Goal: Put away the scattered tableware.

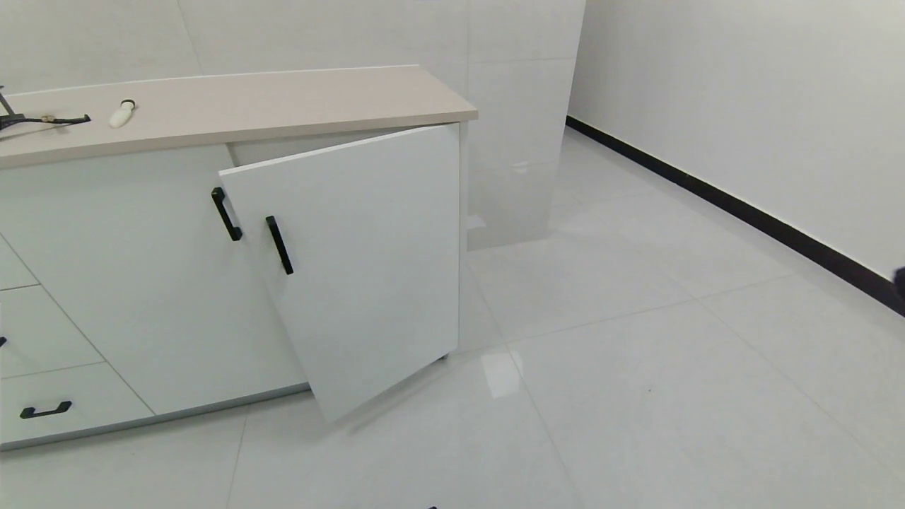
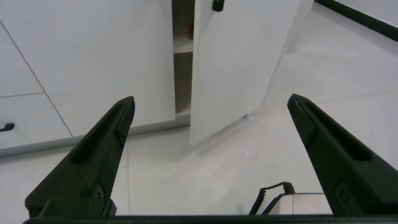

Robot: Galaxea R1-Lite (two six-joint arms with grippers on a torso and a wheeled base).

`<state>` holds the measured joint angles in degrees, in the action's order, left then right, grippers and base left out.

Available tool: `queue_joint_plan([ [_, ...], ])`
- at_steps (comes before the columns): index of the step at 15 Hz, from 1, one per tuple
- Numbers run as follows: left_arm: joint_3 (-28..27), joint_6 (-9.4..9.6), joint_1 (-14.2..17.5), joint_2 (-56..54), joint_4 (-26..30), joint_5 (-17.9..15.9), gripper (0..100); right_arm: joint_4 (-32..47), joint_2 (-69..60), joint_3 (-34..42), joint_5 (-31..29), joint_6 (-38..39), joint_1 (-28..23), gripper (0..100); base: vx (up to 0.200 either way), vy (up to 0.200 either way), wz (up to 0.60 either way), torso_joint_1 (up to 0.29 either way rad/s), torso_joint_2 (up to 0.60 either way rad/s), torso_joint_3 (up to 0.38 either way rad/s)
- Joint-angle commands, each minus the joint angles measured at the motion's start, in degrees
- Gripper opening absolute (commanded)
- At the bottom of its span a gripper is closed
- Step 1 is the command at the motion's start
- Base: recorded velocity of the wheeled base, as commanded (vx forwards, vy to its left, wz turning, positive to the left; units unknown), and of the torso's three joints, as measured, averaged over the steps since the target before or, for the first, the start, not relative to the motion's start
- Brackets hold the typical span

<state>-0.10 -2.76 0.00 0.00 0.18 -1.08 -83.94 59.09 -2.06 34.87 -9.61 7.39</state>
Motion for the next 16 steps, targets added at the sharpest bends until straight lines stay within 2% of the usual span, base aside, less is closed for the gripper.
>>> queue_joint_plan([
  [1,0.01,-0.06,0.00,0.09,-0.09,0.03,100,19.70,-31.40,2.06,0.29,0.11,-5.98,0,0.000,0.000,0.00,0.000,0.00,0.000],
  [3,0.01,-0.06,0.00,0.09,-0.01,-0.06,100,40.44,-49.60,2.06,0.12,0.03,-6.86,0,0.000,0.000,0.00,0.000,0.00,0.000],
  [5,0.01,-0.06,0.00,0.09,-0.01,0.03,100,52.83,-59.09,2.06,-0.59,-0.06,-7.83,0,0.000,0.000,0.00,0.000,0.00,0.000],
  [6,0.01,-0.06,0.00,0.09,-0.01,-0.06,100,53.62,-59.09,2.06,-2.26,-0.06,-7.65,0,0.000,0.000,0.00,0.000,0.00,0.000],
  [8,0.01,-0.06,0.00,0.09,-0.01,-0.06,100,57.58,-59.09,2.06,-10.08,0.73,-7.65,0,0.000,0.000,0.00,0.000,0.00,0.000],
  [9,0.01,-0.15,0.00,0.09,-0.01,-0.06,100,66.98,-59.09,2.06,-20.71,4.16,-7.56,0,0.000,0.000,0.00,0.000,0.00,0.000],
  [10,0.01,-0.15,0.00,0.09,-0.01,0.03,100,73.57,-59.09,2.06,-25.81,8.11,-7.56,0,0.000,0.000,0.00,0.000,0.00,0.000],
  [12,0.01,-0.15,0.00,0.09,-0.01,0.03,100,85.70,-59.09,1.80,-35.48,10.22,-7.65,0,0.000,0.000,0.00,0.000,0.00,0.000],
  [13,0.01,-0.15,0.00,0.09,-0.09,0.03,100,83.68,-59.09,2.06,-35.66,10.05,-7.65,0,0.000,0.000,0.00,0.000,0.00,0.000],
  [16,0.01,-0.15,0.00,0.09,-0.09,0.03,100,83.94,-59.09,2.06,-35.04,10.05,-7.65,0,0.000,0.000,0.00,0.000,0.00,0.000],
])
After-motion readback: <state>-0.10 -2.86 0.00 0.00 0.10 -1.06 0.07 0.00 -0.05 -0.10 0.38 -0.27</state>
